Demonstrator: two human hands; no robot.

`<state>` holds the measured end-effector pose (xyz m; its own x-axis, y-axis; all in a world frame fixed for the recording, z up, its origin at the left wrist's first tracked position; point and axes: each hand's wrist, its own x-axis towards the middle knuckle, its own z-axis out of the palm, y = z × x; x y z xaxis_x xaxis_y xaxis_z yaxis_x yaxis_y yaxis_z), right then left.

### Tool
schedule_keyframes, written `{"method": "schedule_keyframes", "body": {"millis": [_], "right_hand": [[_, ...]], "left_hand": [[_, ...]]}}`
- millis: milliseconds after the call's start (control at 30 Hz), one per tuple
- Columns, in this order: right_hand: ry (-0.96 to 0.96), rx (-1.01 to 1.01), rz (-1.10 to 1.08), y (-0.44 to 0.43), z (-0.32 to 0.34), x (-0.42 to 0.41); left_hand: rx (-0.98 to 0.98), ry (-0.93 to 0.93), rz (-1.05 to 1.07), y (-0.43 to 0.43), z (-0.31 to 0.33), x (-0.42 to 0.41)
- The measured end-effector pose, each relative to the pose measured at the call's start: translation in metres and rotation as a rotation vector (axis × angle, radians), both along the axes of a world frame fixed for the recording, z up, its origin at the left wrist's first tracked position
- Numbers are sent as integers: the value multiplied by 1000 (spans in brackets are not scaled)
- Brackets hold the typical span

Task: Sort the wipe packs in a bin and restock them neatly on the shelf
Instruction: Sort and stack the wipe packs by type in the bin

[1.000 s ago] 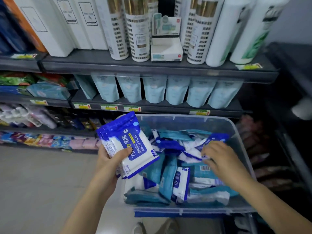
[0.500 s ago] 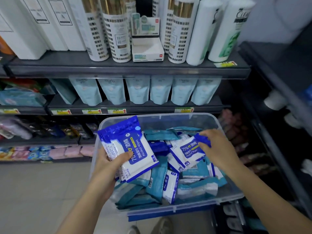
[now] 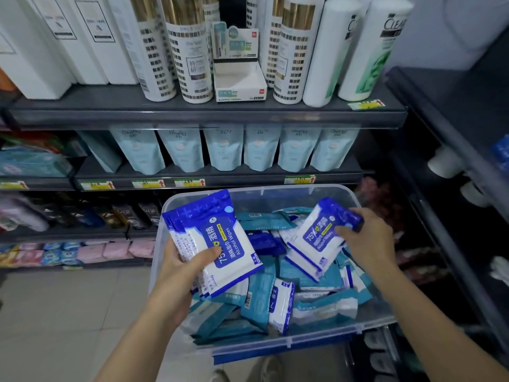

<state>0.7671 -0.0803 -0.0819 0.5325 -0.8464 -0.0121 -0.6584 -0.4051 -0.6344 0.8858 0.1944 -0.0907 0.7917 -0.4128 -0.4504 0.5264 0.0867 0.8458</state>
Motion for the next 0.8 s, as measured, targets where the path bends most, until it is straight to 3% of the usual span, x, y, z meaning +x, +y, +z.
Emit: {"method": "schedule_keyframes", "body": {"millis": [167, 233, 367, 533, 667, 733, 800], "right_hand": [[-173, 62, -56, -28, 8, -5], [-157, 85, -45, -33, 9, -6], [67, 42, 40, -34, 15, -9], [-57, -20, -77, -46, 28, -19], [-424, 378, -232, -43, 34, -15], [-508, 530, -292, -32, 23, -3], [-471, 557, -344, -19, 0, 6]], "left_hand": [[-11, -9, 0, -3, 1, 0], [-9, -8, -4, -4, 2, -2], [0, -4, -17, -4, 2, -2], [-8, -5, -12, -5, 1, 0], [-15, -11, -10, -8, 2, 0], [-16, -10, -22, -9, 2, -1], [-13, -5, -37, -11, 3, -1]]}}
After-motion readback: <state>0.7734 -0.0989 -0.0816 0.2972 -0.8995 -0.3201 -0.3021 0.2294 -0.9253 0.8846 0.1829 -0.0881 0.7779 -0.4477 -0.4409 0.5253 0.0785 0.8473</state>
